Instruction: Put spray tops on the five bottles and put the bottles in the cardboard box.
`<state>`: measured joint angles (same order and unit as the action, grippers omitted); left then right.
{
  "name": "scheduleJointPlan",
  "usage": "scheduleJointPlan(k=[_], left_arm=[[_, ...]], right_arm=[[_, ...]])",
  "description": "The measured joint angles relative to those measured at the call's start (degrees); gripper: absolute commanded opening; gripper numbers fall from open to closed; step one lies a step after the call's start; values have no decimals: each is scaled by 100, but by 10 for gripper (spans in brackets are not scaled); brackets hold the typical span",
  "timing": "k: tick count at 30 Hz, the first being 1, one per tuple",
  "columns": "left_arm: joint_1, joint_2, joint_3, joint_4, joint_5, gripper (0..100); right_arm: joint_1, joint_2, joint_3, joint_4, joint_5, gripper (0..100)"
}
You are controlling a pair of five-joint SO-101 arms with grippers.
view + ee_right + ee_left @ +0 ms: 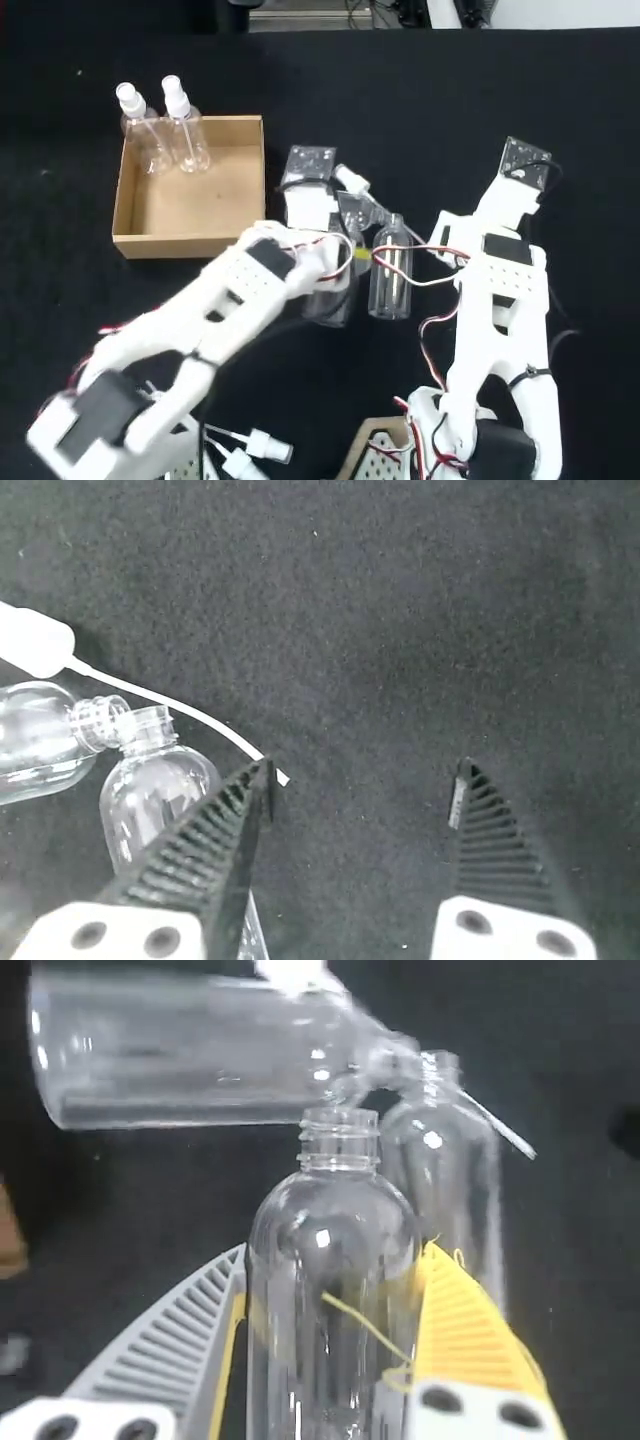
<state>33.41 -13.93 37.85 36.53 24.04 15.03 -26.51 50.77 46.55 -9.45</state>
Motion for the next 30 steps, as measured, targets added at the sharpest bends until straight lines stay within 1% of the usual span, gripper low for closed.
scheduleJointPlan(k=[3,6,11,14,16,18,21,24,28,30], left_arm=[[-255,-800,-9,703,-888,216],[-818,-1635,-18,1213,-1538,216],[-1503,-2760,-18,1943,-2180,216],[-2040,-3200,-18,2321,-2593,216],[-2470,-3402,-18,2646,-2840,216],[-2989,-3508,-18,2998,-3024,216],[-3868,-3569,-18,3367,-3226,216],[-4800,-3578,-18,3481,-3270,216],[-5899,-3578,264,3349,-3279,216],[-6233,-3578,413,3209,-3235,216]], right_arm=[[0,0,0,0,0,244],[0,0,0,0,0,244],[0,0,0,0,0,244],[0,0,0,18,0,244],[-9,0,-9,290,0,247],[-149,0,-246,809,9,247],[-668,0,-879,1864,466,247],[-1495,0,-1538,3042,1213,244],[-3042,0,-1864,4290,2295,244],[-3912,0,-1864,4457,2637,244]])
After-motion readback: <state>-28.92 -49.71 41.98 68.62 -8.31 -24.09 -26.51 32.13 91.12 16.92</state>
